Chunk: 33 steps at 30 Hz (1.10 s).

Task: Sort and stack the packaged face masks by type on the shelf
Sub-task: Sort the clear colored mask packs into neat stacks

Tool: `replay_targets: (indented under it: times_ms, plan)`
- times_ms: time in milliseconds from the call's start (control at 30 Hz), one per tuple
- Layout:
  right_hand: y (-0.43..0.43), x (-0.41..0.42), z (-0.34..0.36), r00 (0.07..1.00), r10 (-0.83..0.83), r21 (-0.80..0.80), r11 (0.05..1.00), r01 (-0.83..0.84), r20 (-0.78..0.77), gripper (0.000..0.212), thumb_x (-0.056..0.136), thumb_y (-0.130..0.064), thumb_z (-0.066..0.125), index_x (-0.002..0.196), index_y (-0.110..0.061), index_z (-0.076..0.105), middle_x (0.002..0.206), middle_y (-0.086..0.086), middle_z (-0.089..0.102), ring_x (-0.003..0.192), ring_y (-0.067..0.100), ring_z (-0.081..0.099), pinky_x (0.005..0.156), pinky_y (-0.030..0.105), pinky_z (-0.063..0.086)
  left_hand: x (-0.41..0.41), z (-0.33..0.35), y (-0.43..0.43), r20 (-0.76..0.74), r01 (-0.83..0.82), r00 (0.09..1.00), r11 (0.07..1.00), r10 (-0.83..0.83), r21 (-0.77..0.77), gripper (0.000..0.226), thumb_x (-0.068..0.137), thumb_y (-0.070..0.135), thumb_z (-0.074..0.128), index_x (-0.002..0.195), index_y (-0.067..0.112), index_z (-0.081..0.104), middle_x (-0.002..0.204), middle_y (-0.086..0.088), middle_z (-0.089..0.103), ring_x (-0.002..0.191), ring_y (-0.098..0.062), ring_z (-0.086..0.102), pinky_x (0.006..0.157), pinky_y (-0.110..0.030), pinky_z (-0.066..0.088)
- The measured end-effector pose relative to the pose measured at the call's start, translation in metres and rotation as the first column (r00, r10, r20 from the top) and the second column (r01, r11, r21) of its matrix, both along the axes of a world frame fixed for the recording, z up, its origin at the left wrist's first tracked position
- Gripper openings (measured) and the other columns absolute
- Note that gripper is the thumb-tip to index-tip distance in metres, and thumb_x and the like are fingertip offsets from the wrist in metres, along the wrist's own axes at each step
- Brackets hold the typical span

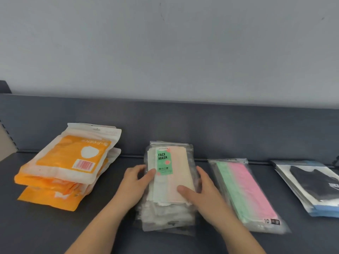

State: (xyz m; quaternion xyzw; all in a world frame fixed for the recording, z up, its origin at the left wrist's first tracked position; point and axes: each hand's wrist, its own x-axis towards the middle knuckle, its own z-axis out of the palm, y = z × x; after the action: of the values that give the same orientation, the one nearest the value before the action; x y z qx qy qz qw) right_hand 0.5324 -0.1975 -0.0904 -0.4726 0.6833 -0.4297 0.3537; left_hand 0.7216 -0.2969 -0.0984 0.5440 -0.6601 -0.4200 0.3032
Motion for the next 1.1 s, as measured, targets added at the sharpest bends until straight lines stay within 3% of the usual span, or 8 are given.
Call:
replay_targets:
  times_ms: [167, 300, 467, 600, 733, 900, 1000, 1100]
  plan:
    - [0.000, 0.001, -0.015, 0.981, -0.183, -0.087, 0.978, 0.188, 0.066, 0.060, 0.084, -0.029, 0.075, 0.135, -0.024, 0.044, 0.110, -0.004, 0.063, 0.096, 0.005, 0.063, 0.074, 0.014, 0.047, -0.006, 0.003, 0.005, -0.278, -0.038, 0.959, 0.996, 0.060, 0.082, 0.012, 0.100, 0.033, 0.051, 0.107, 0.028, 0.060, 0.105, 0.012, 0.065, 0.092, 0.003, 0.060, 0.069, -0.016, 0.043]
    - [0.003, 0.000, -0.017, 0.980, -0.197, -0.155, 0.968, 0.198, 0.023, 0.048, 0.089, -0.028, 0.069, 0.127, -0.033, 0.041, 0.115, -0.015, 0.057, 0.100, -0.010, 0.053, 0.071, 0.011, 0.042, -0.006, 0.003, 0.008, -0.309, -0.002, 0.951, 0.998, 0.021, 0.063, 0.012, 0.098, 0.020, 0.057, 0.098, 0.032, 0.060, 0.103, 0.011, 0.063, 0.074, 0.010, 0.065, 0.054, -0.006, 0.047]
    - [0.001, -0.003, -0.022, 0.968, -0.249, -0.239, 0.941, 0.239, -0.012, 0.051, 0.093, -0.021, 0.064, 0.133, -0.035, 0.037, 0.106, -0.023, 0.056, 0.093, -0.022, 0.052, 0.071, 0.004, 0.040, 0.000, -0.004, 0.005, -0.303, -0.090, 0.950, 0.995, 0.071, -0.047, 0.021, 0.093, 0.022, 0.065, 0.112, 0.031, 0.067, 0.126, 0.009, 0.053, 0.100, -0.002, 0.060, 0.084, -0.019, 0.048]
    - [0.001, -0.010, -0.024, 0.956, -0.281, -0.323, 0.900, 0.294, 0.087, 0.053, 0.093, -0.010, 0.063, 0.138, -0.027, 0.039, 0.103, -0.015, 0.067, 0.089, 0.007, 0.068, 0.065, 0.020, 0.050, 0.001, 0.004, 0.011, -0.469, -0.081, 0.882, 0.993, 0.033, -0.084, 0.025, 0.098, 0.013, 0.056, 0.110, 0.033, 0.065, 0.106, 0.016, 0.072, 0.097, 0.003, 0.066, 0.078, -0.017, 0.051]
    - [0.002, -0.010, -0.025, 0.955, -0.265, -0.401, 0.866, 0.298, 0.136, 0.058, 0.093, -0.002, 0.061, 0.141, -0.027, 0.040, 0.100, -0.017, 0.069, 0.085, 0.010, 0.069, 0.060, 0.030, 0.055, 0.000, 0.009, 0.014, -0.627, -0.105, 0.775, 0.994, 0.075, -0.010, 0.025, 0.100, 0.011, 0.051, 0.116, 0.026, 0.061, 0.100, 0.009, 0.076, 0.095, -0.011, 0.072, 0.079, -0.035, 0.057]
    - [0.004, -0.010, -0.023, 0.934, -0.258, -0.471, 0.810, 0.349, 0.247, 0.060, 0.093, 0.003, 0.058, 0.125, -0.046, 0.048, 0.096, -0.010, 0.068, 0.079, 0.016, 0.068, 0.054, 0.024, 0.054, -0.001, 0.010, 0.015, -0.671, -0.121, 0.739, 0.991, 0.058, -0.047, 0.026, 0.100, 0.010, 0.049, 0.114, 0.030, 0.058, 0.102, 0.008, 0.075, 0.096, -0.013, 0.072, 0.080, -0.038, 0.057]
    - [0.006, -0.010, -0.018, 0.896, -0.320, -0.521, 0.732, 0.440, 0.307, 0.065, 0.092, 0.009, 0.056, 0.122, -0.048, 0.048, 0.097, -0.012, 0.066, 0.079, 0.013, 0.069, 0.065, 0.021, 0.057, -0.001, 0.010, 0.015, -0.684, -0.121, 0.729, 0.990, 0.038, -0.074, 0.026, 0.100, 0.010, 0.049, 0.114, 0.031, 0.058, 0.102, 0.007, 0.075, 0.095, -0.013, 0.072, 0.077, -0.035, 0.057]
    - [0.007, -0.014, -0.018, 0.845, -0.348, -0.503, 0.687, 0.524, 0.406, 0.060, 0.092, 0.008, 0.056, 0.126, -0.041, 0.048, 0.110, 0.004, 0.063, 0.077, 0.007, 0.070, 0.061, 0.018, 0.056, -0.002, 0.011, 0.015, -0.684, -0.135, 0.728, 0.988, 0.046, -0.078, 0.027, 0.099, 0.010, 0.050, 0.113, 0.033, 0.058, 0.100, 0.008, 0.076, 0.095, -0.014, 0.071, 0.079, -0.037, 0.057]
